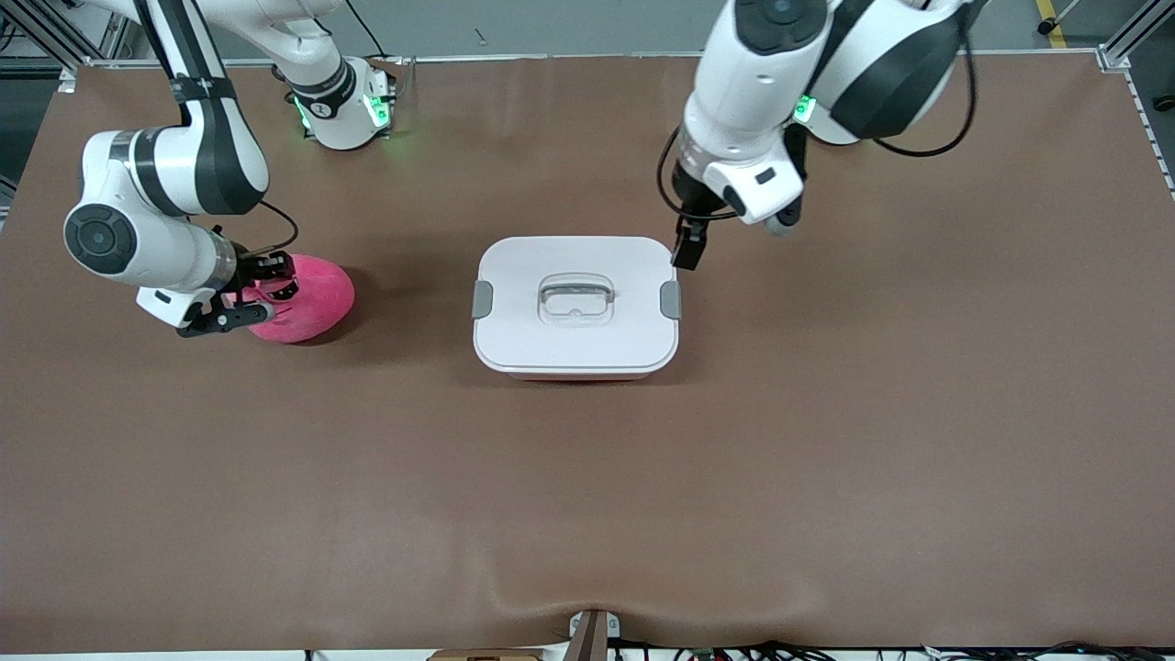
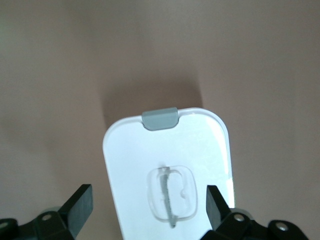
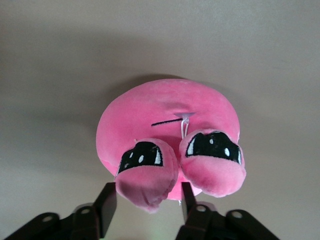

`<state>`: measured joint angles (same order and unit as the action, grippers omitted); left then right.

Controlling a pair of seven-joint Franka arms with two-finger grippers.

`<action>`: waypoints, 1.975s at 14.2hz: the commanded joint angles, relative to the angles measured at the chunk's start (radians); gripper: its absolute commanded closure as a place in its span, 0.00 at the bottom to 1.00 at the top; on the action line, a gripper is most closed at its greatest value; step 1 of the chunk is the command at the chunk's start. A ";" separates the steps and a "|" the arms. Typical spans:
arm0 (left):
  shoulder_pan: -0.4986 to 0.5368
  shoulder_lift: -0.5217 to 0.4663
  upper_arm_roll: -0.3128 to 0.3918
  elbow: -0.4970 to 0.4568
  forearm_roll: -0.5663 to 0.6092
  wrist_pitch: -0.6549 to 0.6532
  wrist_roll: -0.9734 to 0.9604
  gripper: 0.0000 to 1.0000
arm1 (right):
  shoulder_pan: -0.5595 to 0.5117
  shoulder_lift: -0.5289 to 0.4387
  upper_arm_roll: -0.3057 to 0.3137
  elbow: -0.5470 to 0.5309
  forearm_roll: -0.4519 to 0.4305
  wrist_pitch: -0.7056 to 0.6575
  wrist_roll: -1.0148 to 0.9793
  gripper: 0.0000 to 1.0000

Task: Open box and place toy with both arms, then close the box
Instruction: 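Grasp the pink toy with the right gripper while the left gripper reaches the lid, then grasp the lid handle with the left gripper and lift the lid off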

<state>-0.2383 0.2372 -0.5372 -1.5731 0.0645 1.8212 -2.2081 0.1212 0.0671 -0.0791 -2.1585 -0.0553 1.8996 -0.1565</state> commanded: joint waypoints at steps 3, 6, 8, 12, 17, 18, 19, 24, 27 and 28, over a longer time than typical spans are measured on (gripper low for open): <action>-0.081 0.089 0.000 0.018 0.083 0.111 -0.264 0.01 | 0.000 -0.023 0.001 -0.018 -0.008 0.006 -0.002 0.76; -0.139 0.158 0.000 0.024 0.193 0.145 -0.407 0.01 | 0.005 -0.024 0.001 -0.006 -0.009 -0.002 -0.002 1.00; -0.206 0.236 0.008 0.076 0.247 0.155 -0.491 0.01 | 0.003 -0.029 0.001 0.019 -0.009 -0.019 -0.003 1.00; -0.243 0.310 0.008 0.099 0.339 0.156 -0.573 0.01 | 0.001 -0.049 0.001 0.104 -0.011 -0.095 -0.005 1.00; -0.271 0.358 0.013 0.099 0.414 0.196 -0.634 0.09 | 0.006 -0.058 0.002 0.287 -0.008 -0.227 -0.005 1.00; -0.276 0.373 0.013 0.099 0.440 0.226 -0.640 0.11 | 0.005 -0.058 0.002 0.307 -0.005 -0.244 -0.005 1.00; -0.282 0.378 0.013 0.099 0.458 0.243 -0.647 0.13 | 0.005 -0.058 0.002 0.325 -0.005 -0.261 -0.005 1.00; -0.289 0.398 0.013 0.099 0.463 0.253 -0.650 0.29 | -0.005 -0.056 -0.001 0.404 -0.005 -0.319 -0.043 1.00; -0.289 0.401 0.013 0.102 0.463 0.262 -0.650 0.40 | -0.009 -0.053 -0.005 0.427 -0.006 -0.329 -0.077 1.00; -0.289 0.401 0.013 0.102 0.463 0.262 -0.648 0.45 | -0.009 -0.052 -0.005 0.428 -0.005 -0.329 -0.078 1.00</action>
<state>-0.5094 0.6225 -0.5295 -1.4956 0.4875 2.0803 -2.7457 0.1200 0.0126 -0.0860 -1.7571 -0.0561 1.5917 -0.2120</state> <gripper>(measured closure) 0.366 0.956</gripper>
